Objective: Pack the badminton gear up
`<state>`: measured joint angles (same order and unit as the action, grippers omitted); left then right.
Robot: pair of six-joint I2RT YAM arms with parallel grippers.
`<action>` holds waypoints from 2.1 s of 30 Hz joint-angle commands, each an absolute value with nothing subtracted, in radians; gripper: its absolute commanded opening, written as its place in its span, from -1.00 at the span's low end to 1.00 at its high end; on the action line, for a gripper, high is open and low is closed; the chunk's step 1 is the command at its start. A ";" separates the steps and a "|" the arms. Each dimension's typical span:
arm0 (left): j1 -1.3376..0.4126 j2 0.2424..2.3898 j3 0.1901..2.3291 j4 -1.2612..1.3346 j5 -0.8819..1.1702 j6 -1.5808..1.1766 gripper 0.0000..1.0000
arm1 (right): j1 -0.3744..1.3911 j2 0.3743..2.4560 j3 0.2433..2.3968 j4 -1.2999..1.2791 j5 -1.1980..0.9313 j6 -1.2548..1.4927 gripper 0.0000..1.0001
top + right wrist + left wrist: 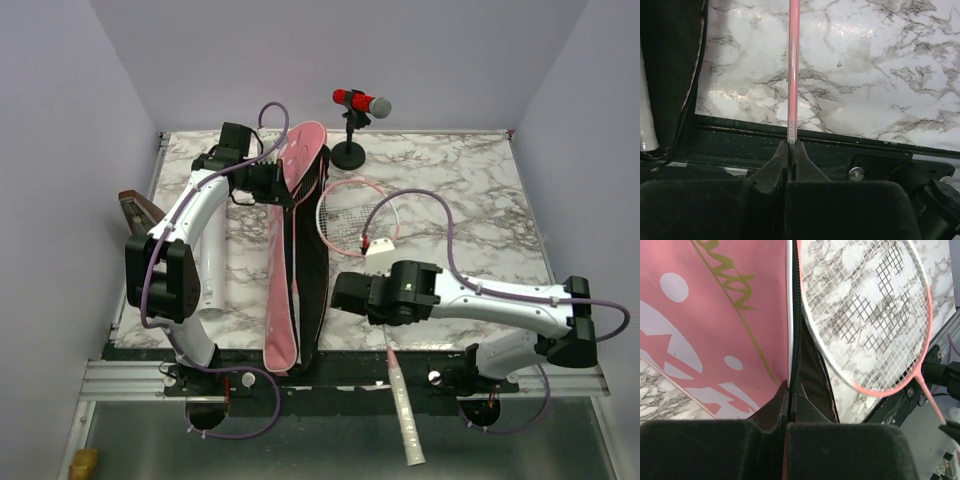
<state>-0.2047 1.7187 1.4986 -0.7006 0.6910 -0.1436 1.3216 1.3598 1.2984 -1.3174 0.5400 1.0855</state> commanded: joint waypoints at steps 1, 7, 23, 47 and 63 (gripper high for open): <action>-0.199 1.741 1.551 -0.669 0.696 -0.163 -1.00 | 1.394 1.462 1.403 -1.420 0.624 1.112 -0.99; -0.199 1.747 1.552 -0.666 0.698 -0.163 -1.00 | 1.405 1.477 1.440 -1.419 0.641 1.109 -0.99; -0.206 1.726 1.545 -0.664 0.732 -0.195 -1.00 | 1.427 1.747 1.555 -1.419 0.718 0.960 -0.99; -0.227 1.664 1.523 -0.738 0.844 -0.181 -1.00 | 1.282 1.962 1.853 -1.134 0.752 0.749 -0.99; -0.235 1.635 1.531 -0.790 0.891 -0.170 -1.00 | 1.170 2.086 1.974 -0.953 0.750 0.626 -0.99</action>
